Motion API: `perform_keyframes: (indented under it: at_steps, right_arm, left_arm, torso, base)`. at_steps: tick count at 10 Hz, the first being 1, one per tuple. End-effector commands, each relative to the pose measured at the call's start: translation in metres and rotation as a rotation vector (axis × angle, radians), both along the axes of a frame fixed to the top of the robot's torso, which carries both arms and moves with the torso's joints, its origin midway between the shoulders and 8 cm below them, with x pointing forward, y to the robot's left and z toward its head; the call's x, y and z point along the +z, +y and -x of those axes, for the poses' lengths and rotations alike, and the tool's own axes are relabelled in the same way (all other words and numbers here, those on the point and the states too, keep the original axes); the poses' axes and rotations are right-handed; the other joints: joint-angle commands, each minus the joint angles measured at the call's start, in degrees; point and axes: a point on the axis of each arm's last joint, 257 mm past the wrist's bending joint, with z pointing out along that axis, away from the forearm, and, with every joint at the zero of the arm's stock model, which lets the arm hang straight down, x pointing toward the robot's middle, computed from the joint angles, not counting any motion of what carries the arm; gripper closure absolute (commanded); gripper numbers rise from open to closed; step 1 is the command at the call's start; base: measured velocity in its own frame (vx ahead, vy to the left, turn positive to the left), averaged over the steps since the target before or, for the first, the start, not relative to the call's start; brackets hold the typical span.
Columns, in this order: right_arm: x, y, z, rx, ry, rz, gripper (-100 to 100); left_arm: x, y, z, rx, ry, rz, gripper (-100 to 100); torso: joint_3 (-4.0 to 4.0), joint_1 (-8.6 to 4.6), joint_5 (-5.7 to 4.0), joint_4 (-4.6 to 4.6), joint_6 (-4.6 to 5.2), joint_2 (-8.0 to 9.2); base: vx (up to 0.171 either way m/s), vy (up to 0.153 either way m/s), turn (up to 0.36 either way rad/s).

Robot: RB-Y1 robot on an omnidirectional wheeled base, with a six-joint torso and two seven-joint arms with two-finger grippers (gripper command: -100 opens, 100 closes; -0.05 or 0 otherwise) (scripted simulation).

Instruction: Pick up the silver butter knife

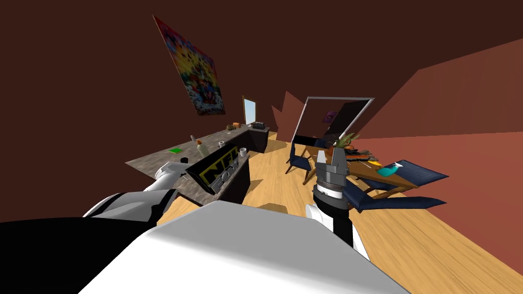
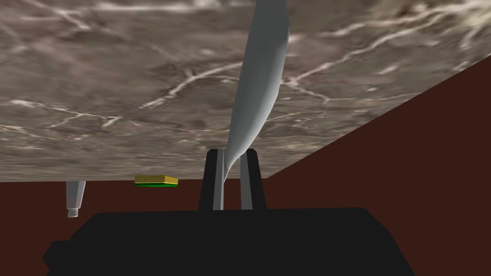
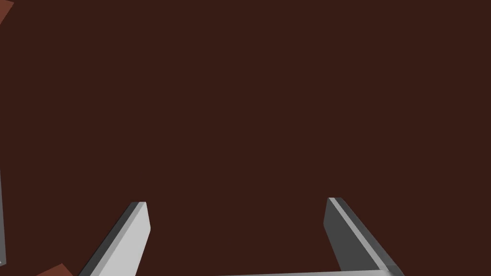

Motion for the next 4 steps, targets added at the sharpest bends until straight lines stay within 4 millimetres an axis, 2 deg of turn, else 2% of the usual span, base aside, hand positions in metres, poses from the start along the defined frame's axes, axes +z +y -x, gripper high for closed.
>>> perform_keyframes:
  at_steps: [1, 3, 4]
  right_arm:
    - [0.0, 0.0, 0.0, 0.0, 0.0, 0.0, 0]
    - [0.0, 0.0, 0.0, 0.0, 0.0, 0.0, 0]
    - [0.0, 0.0, 0.0, 0.0, 0.0, 0.0, 0]
  left_arm:
    - [-0.0008, 0.0022, 0.0091, 0.019, 0.008, 0.005, 100]
    - [-0.0001, 0.0026, 0.0094, 0.025, -0.003, 0.009, 100]
    - [0.0001, 0.0033, 0.0104, 0.027, -0.003, 0.009, 0]
  torso:
    - [0.0, 0.0, 0.0, 0.0, 0.0, 0.0]
    - [-0.01, 0.05, -0.05, 0.0, -0.15, -0.03]
    - [-0.05, 0.04, -0.04, -0.01, -0.1, -0.1]
  base:
    - [-0.051, 0.008, -0.09]
    - [-0.014, 0.005, 0.005]
    - [0.0, 0.0, 0.0]
